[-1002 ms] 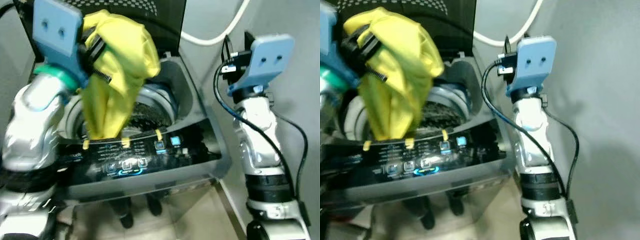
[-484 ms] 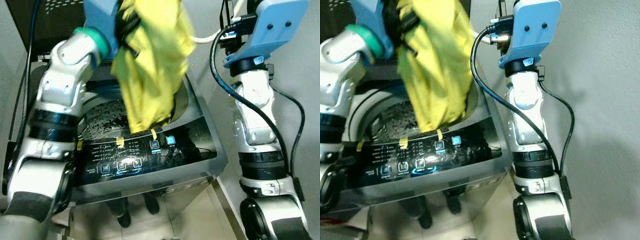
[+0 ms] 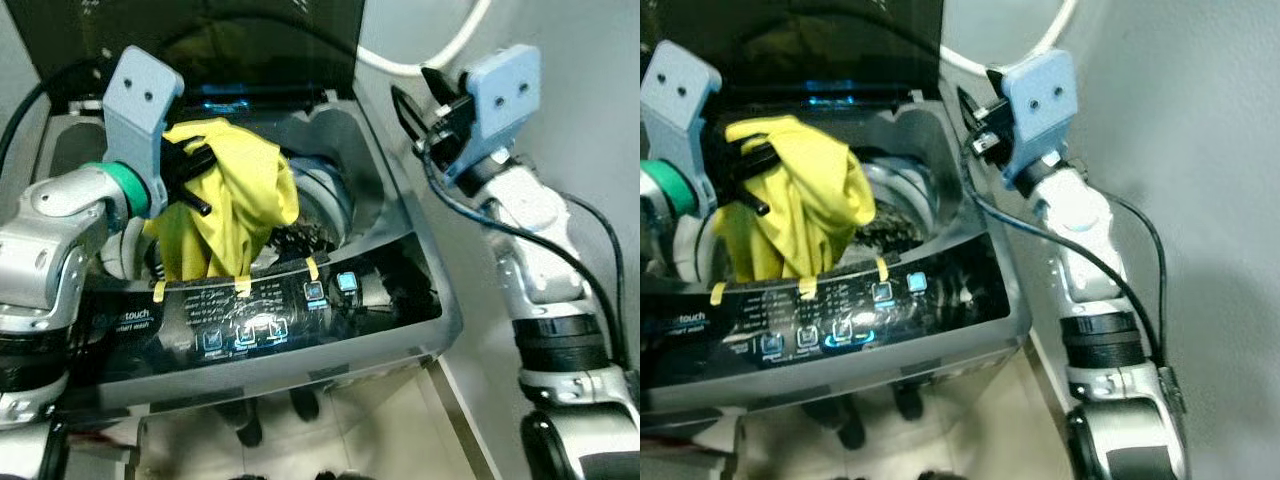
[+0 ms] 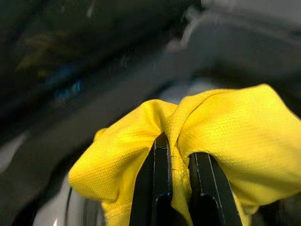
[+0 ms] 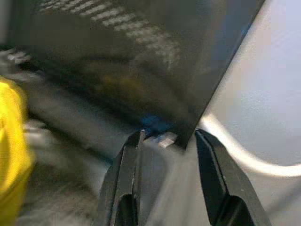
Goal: Clothes washing
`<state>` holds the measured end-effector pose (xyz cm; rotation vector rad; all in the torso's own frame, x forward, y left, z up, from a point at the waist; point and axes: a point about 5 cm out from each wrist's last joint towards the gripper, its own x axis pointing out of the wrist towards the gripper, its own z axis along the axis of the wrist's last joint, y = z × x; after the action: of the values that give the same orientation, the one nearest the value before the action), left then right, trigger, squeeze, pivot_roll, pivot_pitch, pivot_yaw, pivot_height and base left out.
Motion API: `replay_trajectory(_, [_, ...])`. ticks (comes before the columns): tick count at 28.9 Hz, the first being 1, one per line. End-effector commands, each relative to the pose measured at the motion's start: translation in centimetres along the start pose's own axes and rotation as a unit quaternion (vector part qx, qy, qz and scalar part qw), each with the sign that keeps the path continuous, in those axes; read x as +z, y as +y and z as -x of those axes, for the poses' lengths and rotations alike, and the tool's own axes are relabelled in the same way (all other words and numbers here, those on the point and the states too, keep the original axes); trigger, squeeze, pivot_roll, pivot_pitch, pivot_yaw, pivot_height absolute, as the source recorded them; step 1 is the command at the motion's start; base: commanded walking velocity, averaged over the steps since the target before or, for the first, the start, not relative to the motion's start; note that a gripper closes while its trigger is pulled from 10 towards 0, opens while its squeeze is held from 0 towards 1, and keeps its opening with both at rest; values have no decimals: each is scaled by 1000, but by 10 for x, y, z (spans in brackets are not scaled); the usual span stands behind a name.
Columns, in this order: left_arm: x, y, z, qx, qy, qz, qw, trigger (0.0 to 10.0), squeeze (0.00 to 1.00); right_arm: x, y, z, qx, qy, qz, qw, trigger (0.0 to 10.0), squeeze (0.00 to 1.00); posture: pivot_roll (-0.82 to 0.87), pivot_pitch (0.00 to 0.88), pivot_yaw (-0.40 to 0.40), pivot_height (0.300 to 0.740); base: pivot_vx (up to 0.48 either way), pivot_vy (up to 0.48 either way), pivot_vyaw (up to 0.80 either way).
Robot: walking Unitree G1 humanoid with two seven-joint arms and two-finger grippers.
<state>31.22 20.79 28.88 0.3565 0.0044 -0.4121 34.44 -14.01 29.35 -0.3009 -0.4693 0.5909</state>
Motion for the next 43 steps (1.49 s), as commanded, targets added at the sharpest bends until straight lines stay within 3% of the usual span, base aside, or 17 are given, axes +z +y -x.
replay_trajectory(1, [-5, 8, 7, 14, 17, -15, 1000, 10000, 0, 0, 10, 5, 77, 7, -28, 997, 10000, 0, 112, 102, -18, 740, 0, 0, 0])
replay_trajectory(5, [-11, 13, 10, 21, 40, -25, 999, 10000, 0, 4, 13, 16, 147, 11, -45, 988, 10000, 0, 101, 94, -19, 740, 0, 0, 0])
replay_trajectory(12, [-10, 18, 4, 39, 40, -30, 998, 10000, 0, 3, 13, 25, 171, 20, -47, 984, 10000, 0, 88, 85, -7, 740, 0, 0, 0])
replay_trajectory(13, [-7, 17, 3, 40, 31, -26, 998, 10000, 1000, 4, 15, 27, 175, 17, -51, 983, 10000, 0, 88, 83, -4, 740, 0, 0, 0])
replay_trajectory(23, [17, 5, 8, 22, -27, -15, 999, 10000, 1000, 10, 17, 26, 180, -11, -80, 980, 10000, 0, 99, 75, -1, 740, 0, 0, 0])
replay_trajectory(30, [36, -2, 11, 3, -79, -17, 997, 10000, 1000, 12, 11, 21, 145, -23, -96, 984, 10000, 0, 98, 77, -2, 740, 0, 0, 0])
replay_trajectory(31, [42, -4, 12, 5, -104, -25, 994, 10000, 1000, 12, 10, 19, 130, -28, -100, 986, 10000, 0, 98, 78, -3, 740, 0, 0, 0])
replay_trajectory(34, [42, -4, 12, 5, -104, -25, 994, 10000, 1000, 12, 10, 19, 130, -28, -100, 986, 10000, 0, 98, 78, -3, 740, 0, 0, 0])
replay_trajectory(35, [52, -5, 13, 13, -140, -32, 990, 10000, 722, 12, 7, 18, 109, -33, -104, 988, 10000, 0, 99, 78, -5, 740, 0, 0, 0])
replay_trajectory(36, [66, -6, 13, 34, -189, -53, 980, 10000, 0, 13, 1, 14, 53, -45, -118, 991, 10000, 0, 100, 79, -8, 740, 0, 0, 0])
replay_trajectory(37, [66, -6, 13, 34, -189, -53, 980, 10000, 0, 13, 1, 14, 53, -45, -118, 991, 10000, 0, 100, 79, -8, 740, 0, 0, 0])
replay_trajectory(39, [83, -8, 14, 75, -251, -90, 961, 10000, 0, 13, -9, 8, -38, -61, -134, 988, 10000, 0, 99, 80, -7, 740, 0, 0, 0])
replay_trajectory(41, [85, -9, 14, 84, -261, -97, 957, 10000, 0, 13, -11, 7, -56, -63, -137, 987, 10000, 0, 97, 79, -7, 740, 0, 0, 0])
replay_trajectory(43, [91, -11, 15, 115, -288, -100, 945, 10000, 0, 15, -12, 4, -125, -76, -133, 980, 10000, 0, 90, 76, -3, 740, 0, 0, 0])
